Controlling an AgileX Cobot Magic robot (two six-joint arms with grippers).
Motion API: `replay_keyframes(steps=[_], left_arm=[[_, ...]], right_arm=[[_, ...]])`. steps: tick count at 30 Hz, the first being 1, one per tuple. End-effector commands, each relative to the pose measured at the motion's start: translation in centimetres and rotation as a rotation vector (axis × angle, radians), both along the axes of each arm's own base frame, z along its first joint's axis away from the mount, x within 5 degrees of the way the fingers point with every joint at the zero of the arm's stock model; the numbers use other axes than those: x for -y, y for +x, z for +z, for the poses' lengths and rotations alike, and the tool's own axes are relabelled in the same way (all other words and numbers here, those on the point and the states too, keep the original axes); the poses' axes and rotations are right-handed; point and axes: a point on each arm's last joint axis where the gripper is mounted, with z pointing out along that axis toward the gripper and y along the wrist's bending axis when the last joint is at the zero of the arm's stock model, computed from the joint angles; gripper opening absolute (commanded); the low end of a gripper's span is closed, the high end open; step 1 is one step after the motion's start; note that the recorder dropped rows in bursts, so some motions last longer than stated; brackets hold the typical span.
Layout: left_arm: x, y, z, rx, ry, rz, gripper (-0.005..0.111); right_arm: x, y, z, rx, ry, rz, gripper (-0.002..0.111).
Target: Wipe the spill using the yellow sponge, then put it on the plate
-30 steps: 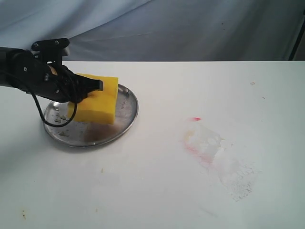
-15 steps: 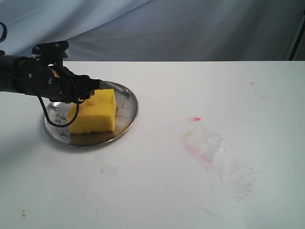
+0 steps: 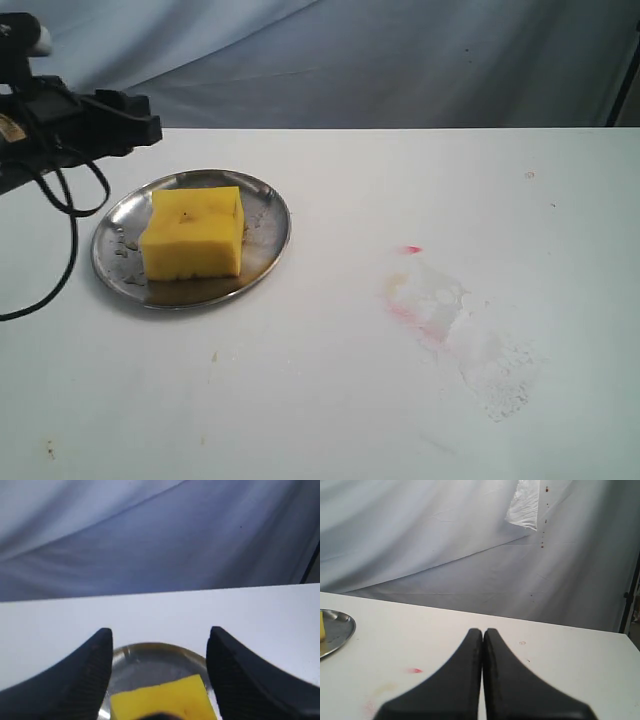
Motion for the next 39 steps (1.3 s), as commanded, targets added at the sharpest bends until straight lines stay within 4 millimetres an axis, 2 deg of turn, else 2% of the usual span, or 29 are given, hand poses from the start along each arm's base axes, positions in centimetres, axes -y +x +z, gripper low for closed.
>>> replay_keyframes(steps=[1,6,13,17,22,25,33,39], left_arm=[[-1.0,-3.0,4.1,0.150,0.060,-0.022,0.054],[-1.6,-5.3,7.2,0.240,0.038,-0.021,0.054],[-2.7,-8.9,8.4,0.232,0.108,-0.045,0.054],[-4.3,-11.3,7.9,0.277,0.083,0.012,0.054],[-7.9,-14.5,6.3,0.287,0.037,0.199,0.054],[-9.2,-16.9,5.4,0.327,0.048,0.280,0.054],[-9.5,-22.4,4.4,0.503,0.057,0.337,0.054],[-9.2,-24.5,3.5,0.499,0.030,0.331,0.054]], right_arm=[[0.1,0.0,-0.1,0.003,-0.006,-0.009,0.000],[0.1,0.0,-0.1,0.003,-0.006,-0.009,0.000],[0.1,0.0,-0.1,0.003,-0.006,-0.009,0.000],[0.1,0.0,-0.1,0.003,-0.006,-0.009,0.000],[0.1,0.0,-0.1,0.003,-0.006,-0.009,0.000],[0.1,0.0,-0.1,0.003,-0.006,-0.009,0.000],[0.1,0.0,-0.1,0.003,-0.006,-0.009,0.000],[0.1,0.0,-0.1,0.003,-0.006,-0.009,0.000]])
